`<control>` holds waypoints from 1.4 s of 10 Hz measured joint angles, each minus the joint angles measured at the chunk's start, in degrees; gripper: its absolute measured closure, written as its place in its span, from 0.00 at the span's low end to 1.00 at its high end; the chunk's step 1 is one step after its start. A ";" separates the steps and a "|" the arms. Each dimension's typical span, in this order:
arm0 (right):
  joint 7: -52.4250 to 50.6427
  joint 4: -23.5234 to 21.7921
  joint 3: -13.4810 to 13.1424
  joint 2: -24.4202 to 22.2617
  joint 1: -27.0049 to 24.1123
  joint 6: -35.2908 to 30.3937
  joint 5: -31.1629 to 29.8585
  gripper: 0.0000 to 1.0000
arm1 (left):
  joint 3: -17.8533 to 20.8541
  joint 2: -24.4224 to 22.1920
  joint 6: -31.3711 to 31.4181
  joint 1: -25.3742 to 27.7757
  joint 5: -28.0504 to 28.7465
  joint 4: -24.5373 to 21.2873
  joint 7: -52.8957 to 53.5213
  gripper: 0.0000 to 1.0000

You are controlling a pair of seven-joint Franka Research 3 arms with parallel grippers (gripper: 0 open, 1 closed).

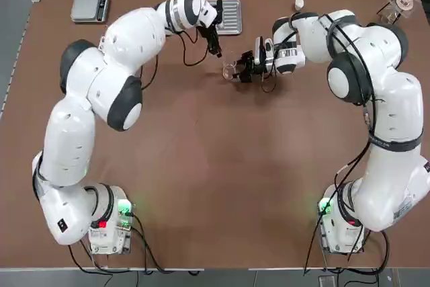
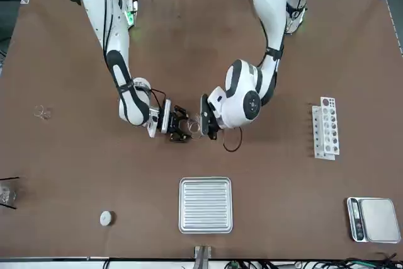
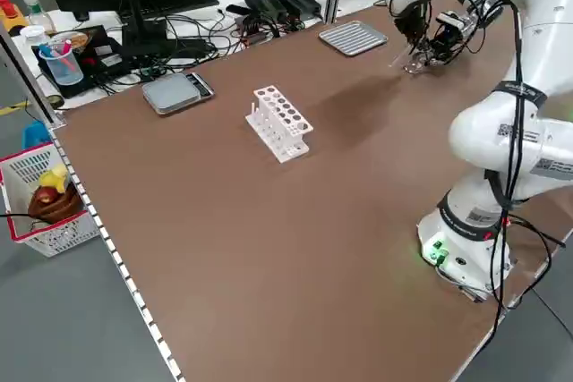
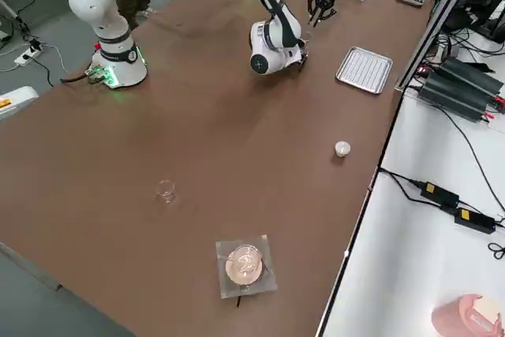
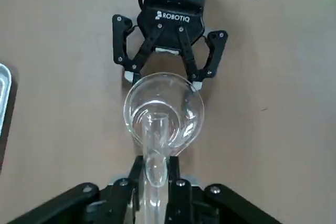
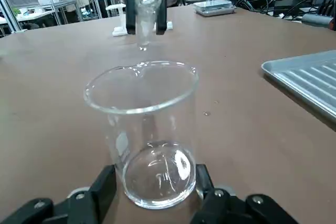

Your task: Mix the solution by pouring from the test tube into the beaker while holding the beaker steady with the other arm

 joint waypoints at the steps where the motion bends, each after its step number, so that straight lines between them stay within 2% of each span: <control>1: 0.00 0.00 0.00 0.00 0.00 0.00 0.00 0.31 | 0.50 0.06 0.36 -0.69 0.69 0.32 -0.28 0.79; 4: 0.00 0.00 0.00 0.00 0.00 0.00 0.00 0.31 | 1.98 0.15 0.99 -2.45 1.95 0.82 -2.66 0.79; 11: 0.00 0.00 0.00 0.00 0.00 0.00 0.00 0.31 | 2.11 0.62 2.80 -4.55 6.72 0.91 -4.89 0.79; 14: 0.00 0.00 0.00 0.00 0.00 0.00 0.00 0.31 | 2.79 0.85 3.58 -5.91 12.19 1.53 -7.79 0.79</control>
